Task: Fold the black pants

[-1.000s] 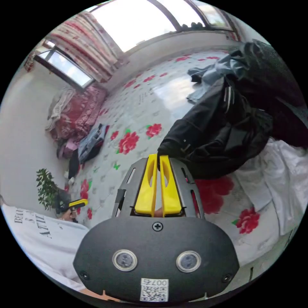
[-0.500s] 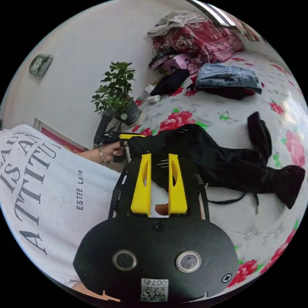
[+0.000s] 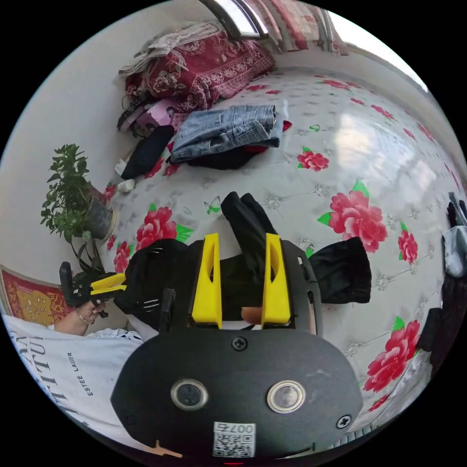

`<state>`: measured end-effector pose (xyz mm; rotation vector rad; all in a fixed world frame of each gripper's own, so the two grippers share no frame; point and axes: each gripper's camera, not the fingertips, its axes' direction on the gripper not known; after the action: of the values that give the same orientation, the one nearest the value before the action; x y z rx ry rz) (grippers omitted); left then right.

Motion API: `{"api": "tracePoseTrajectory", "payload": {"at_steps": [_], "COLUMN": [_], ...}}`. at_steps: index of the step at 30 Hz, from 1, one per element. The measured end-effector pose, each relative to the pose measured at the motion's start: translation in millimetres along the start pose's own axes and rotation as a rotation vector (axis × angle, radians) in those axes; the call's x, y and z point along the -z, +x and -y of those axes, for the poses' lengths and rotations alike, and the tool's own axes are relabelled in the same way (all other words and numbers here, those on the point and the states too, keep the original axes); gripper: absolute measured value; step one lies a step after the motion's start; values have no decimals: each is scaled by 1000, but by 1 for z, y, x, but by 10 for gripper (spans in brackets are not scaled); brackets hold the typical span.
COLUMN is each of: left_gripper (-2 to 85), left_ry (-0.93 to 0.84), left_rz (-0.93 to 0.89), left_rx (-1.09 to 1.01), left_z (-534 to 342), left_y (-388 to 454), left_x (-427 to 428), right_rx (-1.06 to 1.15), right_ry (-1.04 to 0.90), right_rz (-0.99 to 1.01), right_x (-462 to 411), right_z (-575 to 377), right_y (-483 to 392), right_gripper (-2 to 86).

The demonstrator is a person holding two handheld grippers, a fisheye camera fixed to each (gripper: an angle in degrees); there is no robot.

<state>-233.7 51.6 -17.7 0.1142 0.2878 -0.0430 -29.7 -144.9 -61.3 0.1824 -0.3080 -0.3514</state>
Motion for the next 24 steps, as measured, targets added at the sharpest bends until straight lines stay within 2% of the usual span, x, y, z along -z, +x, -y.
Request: {"api": "tracePoseTrajectory", "payload": {"at_steps": [3, 5, 7, 9, 11, 13, 17, 20, 24], "left_gripper": [22, -1, -6, -8, -9, -9, -9, -8, 0], "left_ry": [-1, -5, 61, 166, 348, 489, 750, 703, 487], "left_rz": [25, 32, 7, -60, -164, -215, -231, -141, -117], "left_rx": [-27, -63, -50, 4, 62, 67, -73, -183, -214], "left_z": [4, 12, 17, 25, 34, 38, 26, 13, -6], "left_y": [2, 1, -7, -22, -41, -46, -16, 21, 54], "left_x": [-1, 11, 33, 65, 115, 152, 228, 239, 181], "right_rx": [-55, -78, -65, -47, -48, -37, -39, -107, -295], "right_ry": [-238, -135, -137, 60, 294, 465, 790, 915, 831], "right_rz": [-40, -139, -54, -33, 63, 74, 42, -15, -141], "right_x": [-62, -49, -30, 24, 111, 177, 300, 339, 324], "right_z": [5, -6, -3, -7, -18, -36, -115, -190, -267], "right_y": [9, 11, 17, 24, 40, 48, 59, 74, 105], "right_gripper": [68, 26, 12, 5, 1, -1, -1, 1, 8]}}
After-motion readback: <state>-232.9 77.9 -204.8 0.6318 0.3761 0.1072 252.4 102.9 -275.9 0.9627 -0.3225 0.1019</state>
